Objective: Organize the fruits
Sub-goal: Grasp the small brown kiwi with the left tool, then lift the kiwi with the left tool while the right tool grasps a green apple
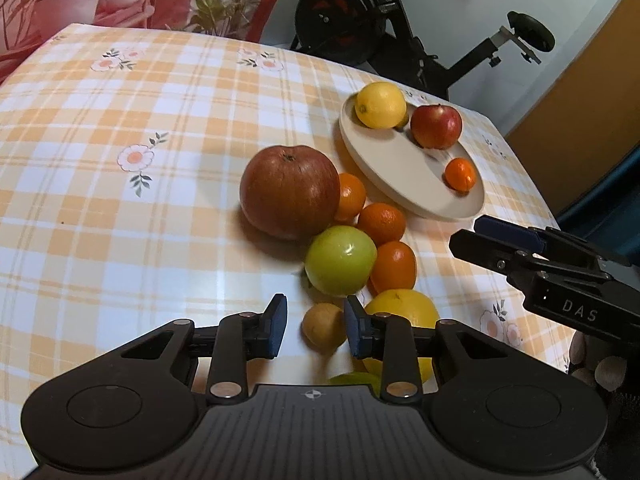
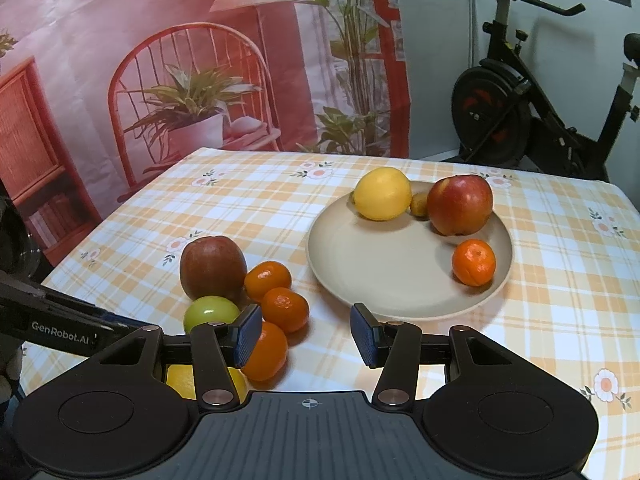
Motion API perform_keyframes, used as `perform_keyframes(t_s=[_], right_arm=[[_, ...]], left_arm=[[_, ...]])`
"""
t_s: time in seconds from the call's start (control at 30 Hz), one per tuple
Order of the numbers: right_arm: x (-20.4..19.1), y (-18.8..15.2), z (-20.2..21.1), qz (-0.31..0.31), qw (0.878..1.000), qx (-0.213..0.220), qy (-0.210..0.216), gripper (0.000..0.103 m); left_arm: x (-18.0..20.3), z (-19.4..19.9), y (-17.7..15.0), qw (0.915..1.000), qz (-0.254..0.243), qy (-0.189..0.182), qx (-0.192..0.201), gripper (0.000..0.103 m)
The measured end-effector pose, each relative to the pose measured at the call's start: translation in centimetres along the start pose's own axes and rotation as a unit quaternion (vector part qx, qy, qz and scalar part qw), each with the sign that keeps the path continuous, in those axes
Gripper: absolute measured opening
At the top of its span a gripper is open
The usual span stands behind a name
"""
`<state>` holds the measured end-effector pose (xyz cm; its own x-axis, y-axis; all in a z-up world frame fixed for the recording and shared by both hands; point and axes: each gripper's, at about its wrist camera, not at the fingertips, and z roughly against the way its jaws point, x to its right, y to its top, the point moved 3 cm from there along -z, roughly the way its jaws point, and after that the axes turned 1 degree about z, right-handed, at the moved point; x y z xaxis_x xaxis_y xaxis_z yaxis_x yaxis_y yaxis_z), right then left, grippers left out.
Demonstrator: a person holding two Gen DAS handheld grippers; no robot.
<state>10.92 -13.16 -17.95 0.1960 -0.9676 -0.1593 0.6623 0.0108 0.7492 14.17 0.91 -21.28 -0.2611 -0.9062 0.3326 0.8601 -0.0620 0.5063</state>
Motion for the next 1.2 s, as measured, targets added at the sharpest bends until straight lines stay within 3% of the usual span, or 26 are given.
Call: perform_keyframes(t_s=[0.27, 0.37, 0.57, 0.97, 1.2], right_arm=[[0.2, -0.2, -0.1, -0.003, 1.000, -0.001, 0.000, 0.046], [0.2, -0.2, -0.1, -0.004, 1.000, -0.003, -0.001, 0.046], [0.3, -0.5, -0.2, -0.005, 1.000, -0.004, -0.001, 0.046], [0.0, -0.5, -0.4, -0.003, 1.000, -0.009, 0.004, 0.046], [-1.6, -0.1, -1.1, 0.023, 0.999, -0.021, 0.027, 0.046]], left_arm=[[0.3, -0.6, -0.5, 0.9998, -0.010, -0.005, -0.016, 0.033], [0.4, -0.8, -0.7, 0.9997, -0.012, -0.009, -0.017, 0.028], [0.4, -0.5, -0.7, 0.9997, -0.022, 0.009, -0.008, 0.028], [-2.3, 0.7, -0.3, 0.9985, 0.001, 0.052, 0.014, 0.028], [-3.3, 1.4, -0.4, 0.9975, 0.011, 0.064, 0.026, 0.028]])
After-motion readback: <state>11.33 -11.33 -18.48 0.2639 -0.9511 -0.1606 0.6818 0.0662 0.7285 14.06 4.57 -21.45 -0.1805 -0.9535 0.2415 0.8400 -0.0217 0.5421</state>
